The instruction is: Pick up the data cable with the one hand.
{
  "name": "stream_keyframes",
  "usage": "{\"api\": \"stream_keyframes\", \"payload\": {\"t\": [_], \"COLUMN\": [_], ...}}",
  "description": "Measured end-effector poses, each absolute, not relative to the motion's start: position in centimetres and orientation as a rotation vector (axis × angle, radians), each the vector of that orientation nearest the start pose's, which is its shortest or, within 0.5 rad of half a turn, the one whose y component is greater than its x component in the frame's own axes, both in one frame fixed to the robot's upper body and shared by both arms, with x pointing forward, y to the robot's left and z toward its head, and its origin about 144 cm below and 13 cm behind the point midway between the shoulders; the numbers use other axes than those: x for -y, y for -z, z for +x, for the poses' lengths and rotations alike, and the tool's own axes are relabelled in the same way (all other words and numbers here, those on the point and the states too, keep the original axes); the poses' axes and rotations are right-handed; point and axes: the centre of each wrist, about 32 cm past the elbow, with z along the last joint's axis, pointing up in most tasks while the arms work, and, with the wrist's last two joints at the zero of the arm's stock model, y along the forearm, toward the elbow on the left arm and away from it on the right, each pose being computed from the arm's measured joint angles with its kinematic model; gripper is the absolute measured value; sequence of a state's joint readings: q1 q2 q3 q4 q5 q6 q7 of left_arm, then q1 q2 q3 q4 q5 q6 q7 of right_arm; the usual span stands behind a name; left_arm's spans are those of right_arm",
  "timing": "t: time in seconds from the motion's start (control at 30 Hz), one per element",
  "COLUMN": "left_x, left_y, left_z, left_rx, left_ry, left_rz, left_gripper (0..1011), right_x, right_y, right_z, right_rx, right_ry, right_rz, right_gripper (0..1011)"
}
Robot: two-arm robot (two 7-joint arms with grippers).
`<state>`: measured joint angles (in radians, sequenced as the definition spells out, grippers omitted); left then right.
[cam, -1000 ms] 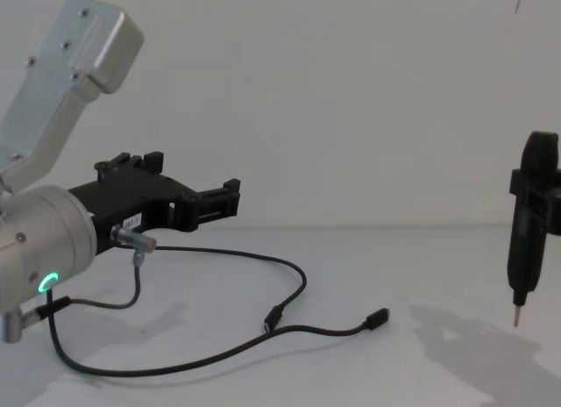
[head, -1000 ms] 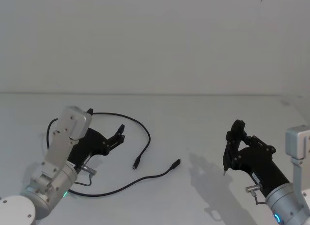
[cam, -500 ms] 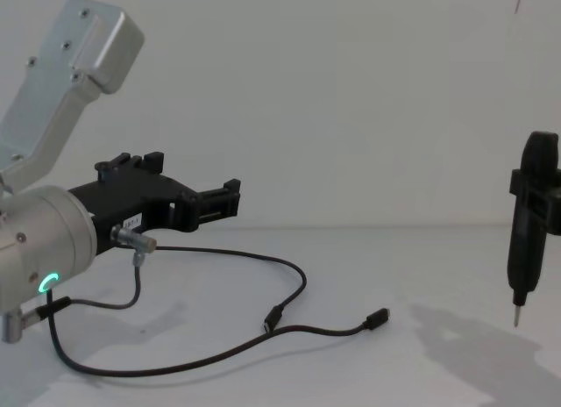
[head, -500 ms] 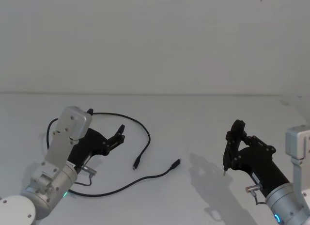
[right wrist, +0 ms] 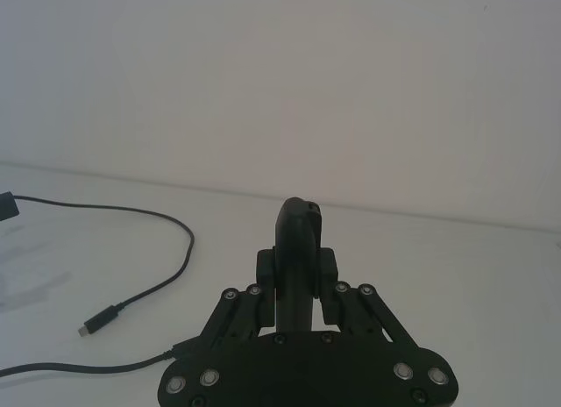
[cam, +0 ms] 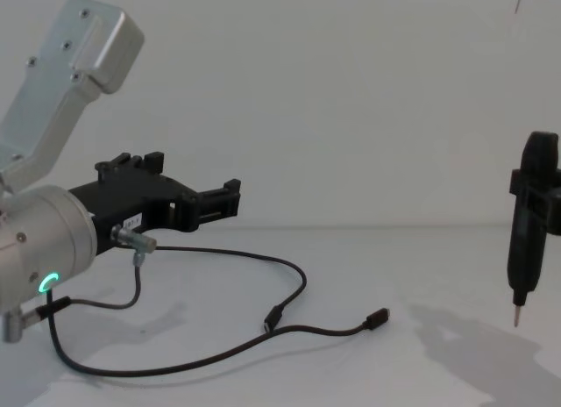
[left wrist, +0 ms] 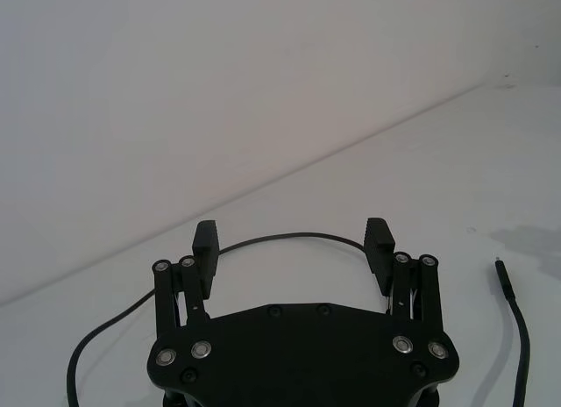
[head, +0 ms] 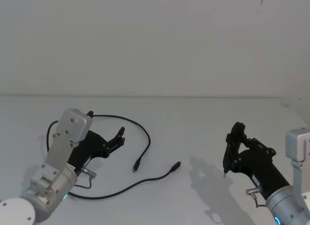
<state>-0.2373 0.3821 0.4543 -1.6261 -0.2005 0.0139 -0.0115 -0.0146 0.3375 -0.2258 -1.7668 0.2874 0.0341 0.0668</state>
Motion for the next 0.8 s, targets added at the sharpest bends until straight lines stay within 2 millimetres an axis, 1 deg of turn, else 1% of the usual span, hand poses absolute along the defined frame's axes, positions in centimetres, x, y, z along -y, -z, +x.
{"api": "stream_keyframes", "payload": {"t": [0.37,0.8], "left_x": [-20.1,-20.9], "left_y": [-120.9,-122.6], "left_z": [49.3,48.5], "left_rx": [0.267,0.234], "left_ry": [-1.075,-0.917], "left_rz": [0.063,0.084], "left_gripper": [1001,1001], "right_x": [23.7,23.7], "right_y": [-118.9,-118.9], "right_z": [44.3,44.3], "right_rx": [0.075,0.075], "right_ry": [1.229,1.229], "right_rz": [0.026,0.026], "right_gripper": [279,279]}}
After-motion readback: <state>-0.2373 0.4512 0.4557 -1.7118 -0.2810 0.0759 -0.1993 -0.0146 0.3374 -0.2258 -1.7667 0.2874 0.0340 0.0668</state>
